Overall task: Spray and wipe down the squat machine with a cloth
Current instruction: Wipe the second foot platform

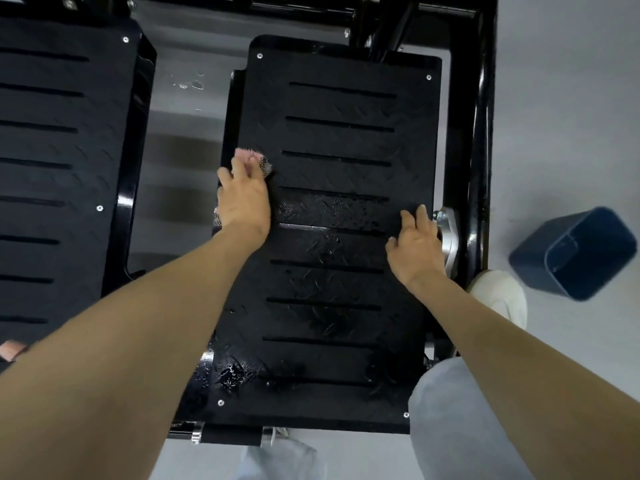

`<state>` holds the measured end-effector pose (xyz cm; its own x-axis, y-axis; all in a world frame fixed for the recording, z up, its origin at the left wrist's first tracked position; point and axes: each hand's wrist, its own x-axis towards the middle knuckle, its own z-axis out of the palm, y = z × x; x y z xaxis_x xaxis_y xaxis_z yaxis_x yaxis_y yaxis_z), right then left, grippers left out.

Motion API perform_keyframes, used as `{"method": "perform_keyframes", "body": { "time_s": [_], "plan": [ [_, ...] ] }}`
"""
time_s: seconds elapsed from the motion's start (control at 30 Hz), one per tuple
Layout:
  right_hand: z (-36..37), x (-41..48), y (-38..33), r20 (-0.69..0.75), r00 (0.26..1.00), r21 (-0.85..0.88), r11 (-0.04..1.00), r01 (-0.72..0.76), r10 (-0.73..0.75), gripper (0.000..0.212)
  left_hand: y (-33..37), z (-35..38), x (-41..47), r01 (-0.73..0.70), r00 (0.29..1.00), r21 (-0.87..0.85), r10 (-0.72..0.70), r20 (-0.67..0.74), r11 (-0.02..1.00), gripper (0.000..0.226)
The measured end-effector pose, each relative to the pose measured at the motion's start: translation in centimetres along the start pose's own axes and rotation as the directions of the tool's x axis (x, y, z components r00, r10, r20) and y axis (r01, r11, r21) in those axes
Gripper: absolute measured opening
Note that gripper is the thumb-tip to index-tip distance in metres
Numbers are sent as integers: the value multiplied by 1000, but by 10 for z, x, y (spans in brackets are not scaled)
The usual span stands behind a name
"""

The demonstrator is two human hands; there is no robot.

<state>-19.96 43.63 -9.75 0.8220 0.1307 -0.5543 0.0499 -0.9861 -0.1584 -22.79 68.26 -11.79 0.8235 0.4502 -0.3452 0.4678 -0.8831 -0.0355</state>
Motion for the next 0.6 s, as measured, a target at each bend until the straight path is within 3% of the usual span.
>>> {"method": "perform_keyframes", "body": {
  "time_s": [0.07, 0.13, 0.2, 0.23, 0.27, 0.37, 0.4, 0.47, 0.53, 0.6],
  "plan": [
    [4, 1, -5, -51, 998, 31, 999, -24, 26, 57, 18, 3, -4, 5, 1000, 15, -5, 2, 1000, 79],
    [7, 1, -10, -70, 996, 59, 997, -45, 49, 57, 36, 7, -12, -217, 976, 64, 218, -11, 974, 81],
    [8, 0, -12, -76, 996, 70, 996, -48, 54, 57, 40, 6, -16, -466, 884, 166, 466, 44, 869, 86],
    [7, 1, -11, -80, 996, 73, 996, -45, 51, 56, 38, 4, -13, -511, 858, 214, 509, 68, 832, 87],
    [6, 2, -10, -86, 995, 71, 997, -38, 44, 54, 36, 2, -10, -473, 880, 236, 471, 67, 849, 86],
    [3, 4, -2, -124, 992, 57, 998, -10, 17, 46, 40, 2, -6, -101, 994, 108, 105, -35, 989, 77],
    [3, 5, 1, -134, 991, 49, 999, -2, 8, 47, 48, 1, -8, -59, 997, 87, 62, -34, 994, 76],
    [2, 4, 6, -136, 991, 17, 1000, 22, -20, 49, 65, 5, -16, -187, 982, 120, 189, -8, 975, 80],
    [2, 3, 10, -123, 991, -11, 999, 53, -54, 51, 81, 7, -23, -454, 890, 191, 455, 43, 870, 82],
    [0, 2, 15, -99, 992, -18, 997, 78, -80, 53, 87, 4, -22, -679, 713, 350, 693, 105, 646, 80]
  ]
}}
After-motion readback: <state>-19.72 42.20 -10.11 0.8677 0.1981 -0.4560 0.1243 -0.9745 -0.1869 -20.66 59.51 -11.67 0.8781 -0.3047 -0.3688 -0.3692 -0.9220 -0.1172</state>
